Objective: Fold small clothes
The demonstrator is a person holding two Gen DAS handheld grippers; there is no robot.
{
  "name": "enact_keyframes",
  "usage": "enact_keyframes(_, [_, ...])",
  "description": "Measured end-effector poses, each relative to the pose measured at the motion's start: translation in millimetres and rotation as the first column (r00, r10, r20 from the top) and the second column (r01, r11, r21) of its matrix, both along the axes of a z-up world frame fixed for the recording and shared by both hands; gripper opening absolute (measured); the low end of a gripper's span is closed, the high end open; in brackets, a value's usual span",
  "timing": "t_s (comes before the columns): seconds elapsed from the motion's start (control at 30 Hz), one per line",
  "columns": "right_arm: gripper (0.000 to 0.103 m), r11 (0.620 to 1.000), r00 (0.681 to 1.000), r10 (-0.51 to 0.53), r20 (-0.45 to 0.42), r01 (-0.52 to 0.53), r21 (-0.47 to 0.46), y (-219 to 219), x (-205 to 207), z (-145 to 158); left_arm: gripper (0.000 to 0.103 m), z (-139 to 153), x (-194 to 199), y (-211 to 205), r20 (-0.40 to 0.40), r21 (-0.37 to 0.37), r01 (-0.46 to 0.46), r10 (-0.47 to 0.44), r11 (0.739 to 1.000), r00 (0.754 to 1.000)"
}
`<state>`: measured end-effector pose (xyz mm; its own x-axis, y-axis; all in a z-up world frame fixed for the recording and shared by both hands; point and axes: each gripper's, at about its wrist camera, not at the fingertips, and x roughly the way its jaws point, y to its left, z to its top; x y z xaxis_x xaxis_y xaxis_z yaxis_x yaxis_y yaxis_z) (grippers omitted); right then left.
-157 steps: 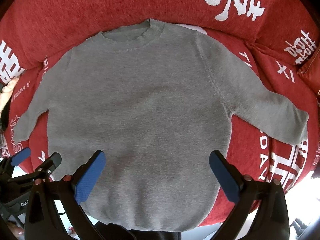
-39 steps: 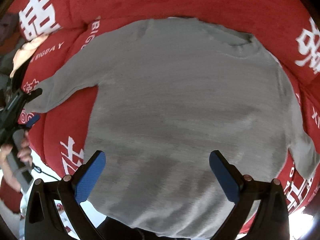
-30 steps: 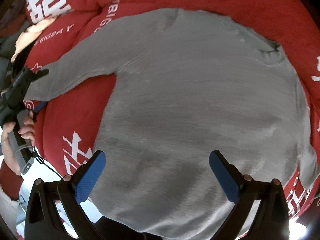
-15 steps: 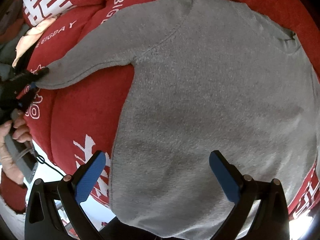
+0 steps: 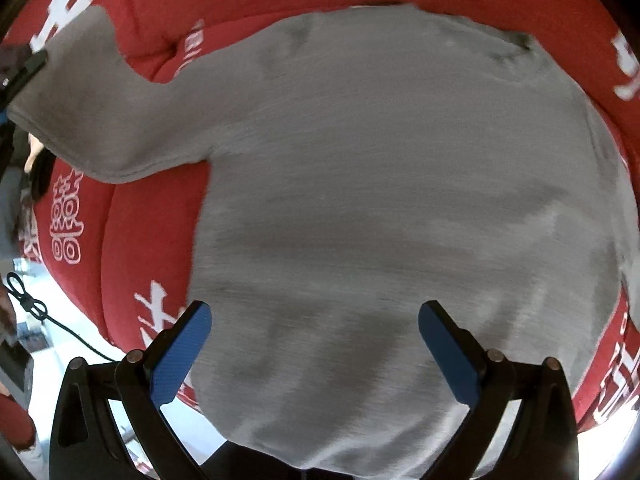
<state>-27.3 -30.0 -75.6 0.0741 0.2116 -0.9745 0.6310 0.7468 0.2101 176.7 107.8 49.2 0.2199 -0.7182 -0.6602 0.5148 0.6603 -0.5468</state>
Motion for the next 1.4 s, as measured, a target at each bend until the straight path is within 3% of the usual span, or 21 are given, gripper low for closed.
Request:
enact_keyframes(0.17, [0.103,0.995,0.996,-0.093,0.001,0.093,-0.031,-37.6,-47.2,2.5,0.01,-9.3,-55.1,-82.8,0.033,0.081,0.175,-0.178,0.981,0.983])
enact_keyframes(0.3, [0.103,0.983,0.984,-0.177,-0.011,0.177,-0.044,-69.4,-90.4,-0.3,0.01,-39.2,-100.0,-139.3,0.032,0.196,0.288,-0.299,0.937,0.954])
enact_keyframes(0.43, [0.103,0.969,0.97,-0.242,-0.018,0.24,-0.048,-92.9,-127.9,-4.3,0.011,-71.7,-129.4,-170.2,0.017,0.298,0.332,-0.353,0.895,0.935])
enact_keyframes(0.5, [0.103,0.963,0.964,-0.265,-0.021,0.263,-0.048,-102.0,-141.3,-7.1,0.039,-87.9,-141.2,-180.6,0.008,0.353,0.355,-0.383,0.866,0.924])
enact_keyframes(0.53, [0.103,0.961,0.961,-0.275,-0.025,0.274,-0.047,-105.0,-144.5,-7.5,0.078,-94.6,-146.0,-184.1,0.001,0.381,0.354,-0.384,0.854,0.923])
enact_keyframes(0.57, [0.103,0.958,0.959,-0.283,-0.029,0.281,-0.048,-107.6,-149.4,-8.4,0.096,-97.3,-149.0,-184.7,0.013,0.401,0.332,-0.368,0.854,0.93])
enact_keyframes(0.7, [0.103,0.953,0.953,-0.3,-0.033,0.298,-0.054,-115.9,-160.2,-12.0,0.097,-92.3,-153.6,-175.8,0.047,0.435,0.274,-0.325,0.858,0.945])
enact_keyframes(0.8, [0.103,0.958,0.96,-0.278,-0.022,0.276,-0.073,-125.3,-163.2,-5.9,0.097,-72.3,-149.9,-159.3,0.065,0.419,0.26,-0.315,0.87,0.947])
enact_keyframes(0.93, [0.103,0.972,0.982,-0.188,0.025,0.19,-0.136,-127.3,-134.0,14.8,0.097,-38.9,-132.1,-116.4,0.095,0.394,0.245,-0.304,0.886,0.948])
enact_keyframes(1.07, [0.103,0.981,0.995,-0.027,0.099,0.046,-0.189,-117.5,-79.2,32.5,0.097,-31.0,-94.0,-71.4,0.074,0.427,0.152,-0.202,0.892,0.977])
enact_keyframes(1.2, [0.103,0.957,0.976,0.177,0.127,-0.14,-0.253,-86.8,-15.4,31.7,0.097,-52.7,-69.5,-34.1,0.077,0.528,0.046,-0.102,0.848,0.992])
enact_keyframes(1.33, [0.103,0.885,0.916,0.388,0.1,-0.34,-0.319,-44.1,41.0,22.5,0.097,-90.6,-61.5,-20.5,0.028,0.632,0.075,-0.12,0.771,0.992])
enact_keyframes(1.4, [0.101,0.844,0.885,0.46,0.071,-0.411,-0.343,-22.3,59.8,13.3,0.097,-97.8,-63.5,-19.6,0.034,0.642,0.083,-0.136,0.763,0.99])
